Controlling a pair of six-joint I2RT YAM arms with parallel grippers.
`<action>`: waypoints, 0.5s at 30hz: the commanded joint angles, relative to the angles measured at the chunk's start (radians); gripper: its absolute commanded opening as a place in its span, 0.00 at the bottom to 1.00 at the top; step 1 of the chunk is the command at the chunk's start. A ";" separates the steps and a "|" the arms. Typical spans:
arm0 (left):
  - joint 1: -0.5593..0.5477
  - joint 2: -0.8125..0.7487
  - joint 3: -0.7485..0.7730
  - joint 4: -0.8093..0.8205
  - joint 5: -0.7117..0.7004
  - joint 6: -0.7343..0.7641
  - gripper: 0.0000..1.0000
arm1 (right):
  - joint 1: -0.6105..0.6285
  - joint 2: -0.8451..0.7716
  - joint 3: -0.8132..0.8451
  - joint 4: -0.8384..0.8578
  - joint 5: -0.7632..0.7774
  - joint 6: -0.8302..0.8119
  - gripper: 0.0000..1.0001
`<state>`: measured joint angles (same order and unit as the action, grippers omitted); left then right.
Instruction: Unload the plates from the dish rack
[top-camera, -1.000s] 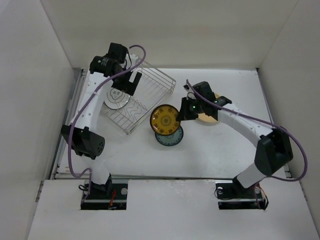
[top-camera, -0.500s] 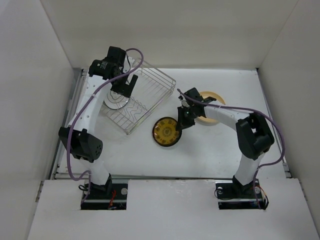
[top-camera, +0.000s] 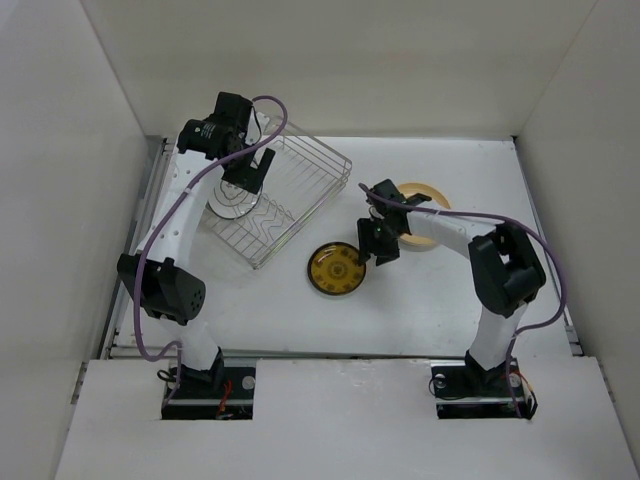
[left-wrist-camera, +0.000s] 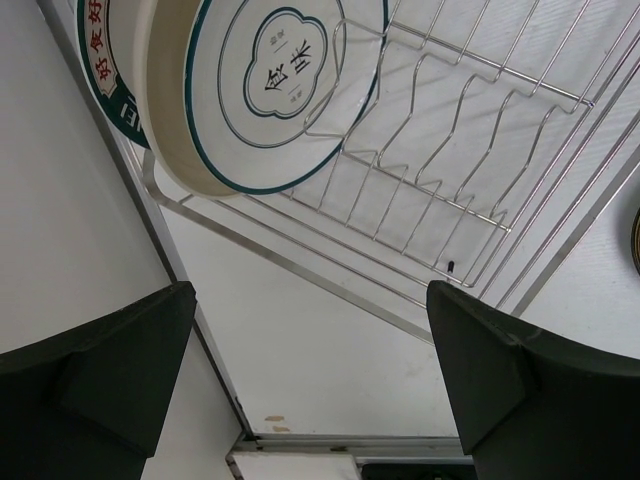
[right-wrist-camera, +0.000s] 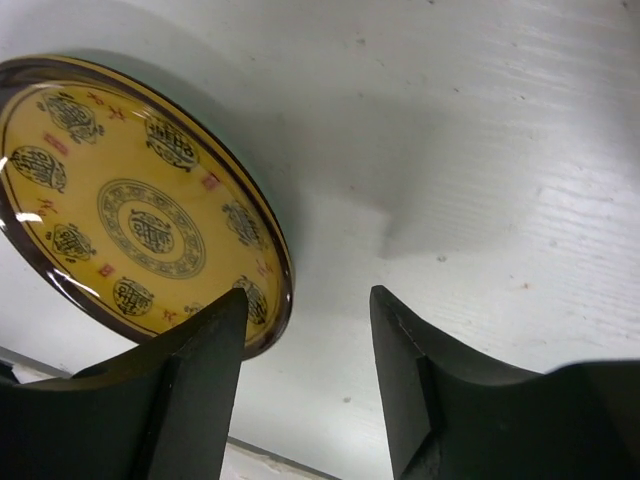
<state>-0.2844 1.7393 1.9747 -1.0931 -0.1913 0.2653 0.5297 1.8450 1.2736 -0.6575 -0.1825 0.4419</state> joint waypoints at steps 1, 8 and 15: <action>0.005 -0.052 0.000 0.009 -0.016 0.020 1.00 | -0.002 -0.056 0.036 -0.057 0.044 0.008 0.58; 0.014 -0.021 0.000 0.027 -0.057 0.040 1.00 | -0.002 -0.018 0.072 -0.077 0.081 -0.002 0.57; 0.086 0.057 0.030 0.058 -0.047 0.084 0.86 | 0.016 -0.078 0.122 -0.059 0.103 -0.002 0.55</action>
<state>-0.2325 1.7607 1.9766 -1.0561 -0.2329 0.3172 0.5331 1.8309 1.3437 -0.7258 -0.1112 0.4412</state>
